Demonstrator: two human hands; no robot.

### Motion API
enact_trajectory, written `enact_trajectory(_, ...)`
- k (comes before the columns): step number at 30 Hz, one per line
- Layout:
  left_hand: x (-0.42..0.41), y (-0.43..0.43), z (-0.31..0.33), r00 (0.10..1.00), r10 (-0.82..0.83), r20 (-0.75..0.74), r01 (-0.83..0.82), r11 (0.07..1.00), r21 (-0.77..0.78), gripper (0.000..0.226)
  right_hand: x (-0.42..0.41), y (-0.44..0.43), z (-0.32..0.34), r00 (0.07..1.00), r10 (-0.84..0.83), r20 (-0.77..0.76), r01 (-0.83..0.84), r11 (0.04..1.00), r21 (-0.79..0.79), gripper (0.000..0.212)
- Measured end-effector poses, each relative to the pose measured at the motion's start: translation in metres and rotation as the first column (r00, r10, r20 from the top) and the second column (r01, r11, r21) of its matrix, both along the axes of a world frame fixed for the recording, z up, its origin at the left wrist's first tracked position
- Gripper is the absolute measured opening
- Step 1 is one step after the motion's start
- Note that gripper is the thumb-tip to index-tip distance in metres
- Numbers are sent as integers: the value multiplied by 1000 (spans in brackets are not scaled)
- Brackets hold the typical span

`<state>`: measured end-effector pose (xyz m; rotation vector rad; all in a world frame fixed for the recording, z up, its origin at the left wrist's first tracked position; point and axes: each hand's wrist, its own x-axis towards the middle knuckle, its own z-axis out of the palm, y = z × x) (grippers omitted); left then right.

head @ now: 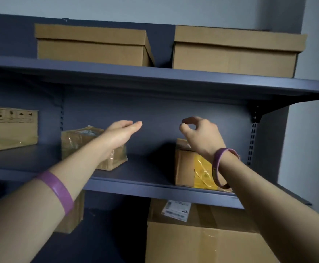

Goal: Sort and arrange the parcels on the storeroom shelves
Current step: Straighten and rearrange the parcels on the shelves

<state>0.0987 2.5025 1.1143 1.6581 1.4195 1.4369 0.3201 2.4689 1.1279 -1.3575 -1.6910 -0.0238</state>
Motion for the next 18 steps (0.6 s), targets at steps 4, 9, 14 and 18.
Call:
enact_trajectory(4,-64,3,-3,999,31,-11,-31,998,54,56,-77,17,-6,997,72,-1,-72,996,-54,36)
enact_trajectory(9,-153,26,-3,995,53,-86,-46,996,76,53,-157,49,-22,992,100,-71,-110,982,-151,39)
enact_trajectory(14,-212,58,-14,997,26,-71,-24,999,22,57,-198,84,-40,987,-31,-159,-5,976,-217,45)
enact_trajectory(18,-222,78,-38,1000,25,11,-24,999,-44,62,-212,101,-58,925,-107,-365,-35,932,-362,66)
